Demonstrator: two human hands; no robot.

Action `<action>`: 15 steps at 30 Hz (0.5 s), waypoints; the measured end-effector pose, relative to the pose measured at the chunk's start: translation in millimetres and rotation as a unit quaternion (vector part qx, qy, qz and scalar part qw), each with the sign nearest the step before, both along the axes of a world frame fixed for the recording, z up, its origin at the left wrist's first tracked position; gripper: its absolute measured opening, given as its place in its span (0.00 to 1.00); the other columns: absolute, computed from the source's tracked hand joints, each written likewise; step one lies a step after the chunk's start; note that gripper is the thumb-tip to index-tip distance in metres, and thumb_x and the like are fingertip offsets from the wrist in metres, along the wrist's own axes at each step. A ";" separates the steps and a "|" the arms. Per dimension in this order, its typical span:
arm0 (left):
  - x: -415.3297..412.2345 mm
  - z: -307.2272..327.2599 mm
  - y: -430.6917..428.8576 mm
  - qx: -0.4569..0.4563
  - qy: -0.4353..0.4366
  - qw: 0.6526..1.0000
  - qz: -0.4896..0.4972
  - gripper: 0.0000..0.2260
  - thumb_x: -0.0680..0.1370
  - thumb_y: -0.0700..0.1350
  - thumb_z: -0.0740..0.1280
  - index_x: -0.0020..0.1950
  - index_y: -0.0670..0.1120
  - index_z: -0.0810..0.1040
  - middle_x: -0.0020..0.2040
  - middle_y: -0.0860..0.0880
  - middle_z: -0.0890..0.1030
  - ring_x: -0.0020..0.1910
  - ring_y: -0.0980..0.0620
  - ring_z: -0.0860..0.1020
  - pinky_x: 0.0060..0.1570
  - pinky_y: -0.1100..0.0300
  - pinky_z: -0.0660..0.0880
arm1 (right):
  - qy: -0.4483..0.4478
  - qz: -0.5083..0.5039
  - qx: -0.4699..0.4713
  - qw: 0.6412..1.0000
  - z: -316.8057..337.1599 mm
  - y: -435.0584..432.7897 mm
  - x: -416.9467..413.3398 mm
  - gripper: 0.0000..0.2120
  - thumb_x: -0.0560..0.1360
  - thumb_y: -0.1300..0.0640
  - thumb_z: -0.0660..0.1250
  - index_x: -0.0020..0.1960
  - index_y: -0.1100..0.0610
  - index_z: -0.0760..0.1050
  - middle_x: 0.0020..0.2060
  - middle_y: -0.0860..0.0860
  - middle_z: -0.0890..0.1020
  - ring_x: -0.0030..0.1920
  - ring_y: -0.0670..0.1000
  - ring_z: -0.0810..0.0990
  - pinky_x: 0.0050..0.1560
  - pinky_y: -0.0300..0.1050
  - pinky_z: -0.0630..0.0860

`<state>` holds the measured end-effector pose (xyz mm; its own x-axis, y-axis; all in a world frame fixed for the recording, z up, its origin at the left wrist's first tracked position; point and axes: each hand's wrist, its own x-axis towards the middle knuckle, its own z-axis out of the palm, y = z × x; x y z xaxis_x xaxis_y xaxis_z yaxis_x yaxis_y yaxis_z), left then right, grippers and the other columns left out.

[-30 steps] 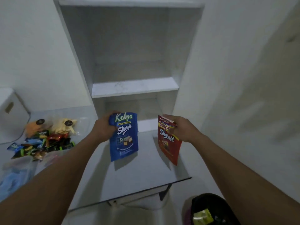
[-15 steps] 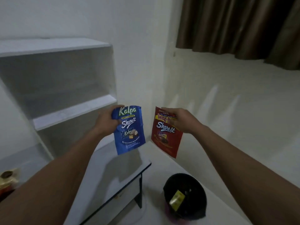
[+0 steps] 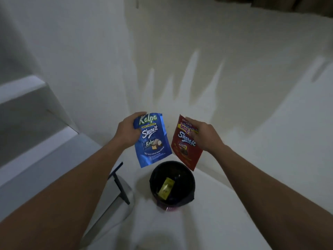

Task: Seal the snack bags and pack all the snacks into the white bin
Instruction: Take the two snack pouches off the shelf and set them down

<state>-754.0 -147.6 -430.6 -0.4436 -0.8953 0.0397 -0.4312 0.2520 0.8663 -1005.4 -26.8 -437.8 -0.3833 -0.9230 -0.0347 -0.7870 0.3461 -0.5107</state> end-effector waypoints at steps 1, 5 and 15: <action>-12.8 -15.4 -1.5 0.005 -0.010 1.000 0.002 0.22 0.74 0.33 0.67 0.66 0.50 0.77 0.58 0.50 0.81 0.54 0.51 0.79 0.51 0.64 0.77 | -0.003 0.000 0.004 1.000 -18.2 -3.1 -9.1 0.27 0.79 0.57 0.64 0.76 0.43 0.64 0.61 0.53 0.82 0.55 0.56 0.82 0.56 0.50 0.79; -54.7 -87.6 -11.4 0.027 -0.054 0.998 0.020 0.23 0.75 0.29 0.63 0.66 0.49 0.76 0.56 0.51 0.79 0.51 0.54 0.77 0.36 0.79 0.69 | -0.038 -0.008 0.017 0.999 -98.4 -18.8 -40.0 0.28 0.77 0.58 0.65 0.75 0.43 0.66 0.63 0.52 0.81 0.58 0.55 0.81 0.58 0.48 0.78; -116.6 -311.0 -39.1 0.069 -0.106 0.989 0.073 0.19 0.76 0.31 0.62 0.61 0.49 0.77 0.51 0.50 0.81 0.46 0.54 0.78 0.34 0.81 0.69 | -0.114 -0.046 0.072 0.990 -343.8 -54.1 -87.5 0.27 0.78 0.56 0.64 0.75 0.45 0.66 0.65 0.53 0.79 0.59 0.55 0.80 0.60 0.48 0.77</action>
